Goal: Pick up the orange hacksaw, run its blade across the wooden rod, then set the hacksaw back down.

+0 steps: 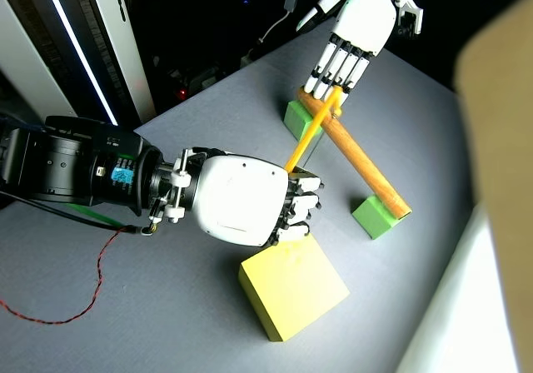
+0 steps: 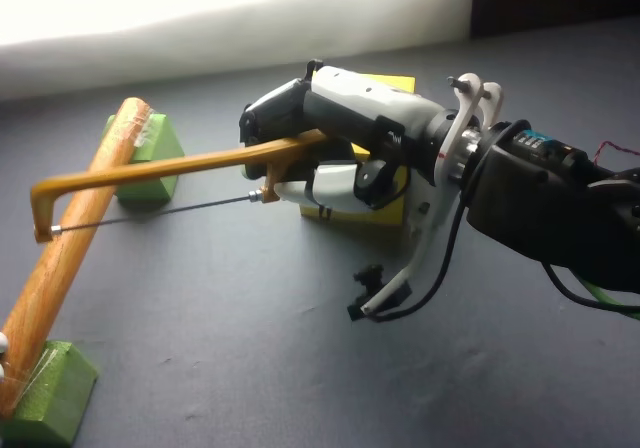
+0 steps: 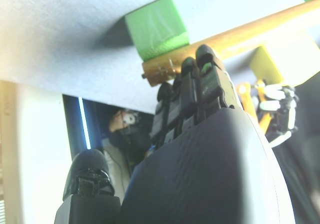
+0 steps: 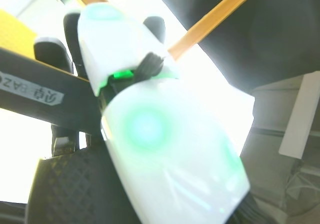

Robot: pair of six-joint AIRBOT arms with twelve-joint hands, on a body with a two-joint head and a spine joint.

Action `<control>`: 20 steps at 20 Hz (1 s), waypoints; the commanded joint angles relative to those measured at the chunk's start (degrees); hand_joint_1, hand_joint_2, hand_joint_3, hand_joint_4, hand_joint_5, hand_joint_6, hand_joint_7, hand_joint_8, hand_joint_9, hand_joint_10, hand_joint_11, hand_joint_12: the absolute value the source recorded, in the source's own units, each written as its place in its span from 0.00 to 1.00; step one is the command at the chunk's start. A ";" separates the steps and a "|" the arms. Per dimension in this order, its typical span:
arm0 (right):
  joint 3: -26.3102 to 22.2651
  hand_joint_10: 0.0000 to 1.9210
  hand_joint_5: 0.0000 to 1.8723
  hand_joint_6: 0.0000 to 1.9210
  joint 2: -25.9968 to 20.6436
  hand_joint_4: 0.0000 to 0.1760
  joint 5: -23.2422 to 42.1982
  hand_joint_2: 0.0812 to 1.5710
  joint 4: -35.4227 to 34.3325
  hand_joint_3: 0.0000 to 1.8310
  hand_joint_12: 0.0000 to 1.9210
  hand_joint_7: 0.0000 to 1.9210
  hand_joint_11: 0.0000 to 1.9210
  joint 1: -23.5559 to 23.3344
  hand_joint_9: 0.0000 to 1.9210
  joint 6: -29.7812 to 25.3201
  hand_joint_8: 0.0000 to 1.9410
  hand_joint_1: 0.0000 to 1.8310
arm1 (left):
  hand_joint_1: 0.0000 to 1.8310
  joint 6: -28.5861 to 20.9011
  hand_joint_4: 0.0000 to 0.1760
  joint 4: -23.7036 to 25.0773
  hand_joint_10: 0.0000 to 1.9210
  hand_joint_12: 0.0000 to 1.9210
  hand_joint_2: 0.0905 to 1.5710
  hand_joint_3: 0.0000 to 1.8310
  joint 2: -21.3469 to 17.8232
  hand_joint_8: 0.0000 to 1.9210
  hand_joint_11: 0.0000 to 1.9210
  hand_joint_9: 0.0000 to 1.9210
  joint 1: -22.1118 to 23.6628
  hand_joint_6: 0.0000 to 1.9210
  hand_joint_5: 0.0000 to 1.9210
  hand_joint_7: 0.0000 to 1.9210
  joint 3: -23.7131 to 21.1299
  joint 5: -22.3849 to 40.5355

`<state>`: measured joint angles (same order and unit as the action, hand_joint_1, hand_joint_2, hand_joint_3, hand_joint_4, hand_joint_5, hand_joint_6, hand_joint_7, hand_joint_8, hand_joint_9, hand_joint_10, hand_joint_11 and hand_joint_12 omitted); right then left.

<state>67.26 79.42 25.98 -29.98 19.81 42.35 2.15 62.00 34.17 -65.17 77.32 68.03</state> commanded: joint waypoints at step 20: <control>-2.17 0.76 0.43 0.71 2.57 0.00 8.99 0.77 -12.00 0.00 0.96 0.34 0.27 -3.42 0.36 52.53 0.64 0.80 | 0.02 0.21 0.00 -2.28 0.00 0.22 0.75 0.00 0.02 0.00 0.00 0.06 0.39 0.00 0.05 0.05 0.12 1.62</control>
<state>65.10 82.15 29.34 -44.62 17.32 94.41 2.15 61.91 34.17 -65.17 77.32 68.07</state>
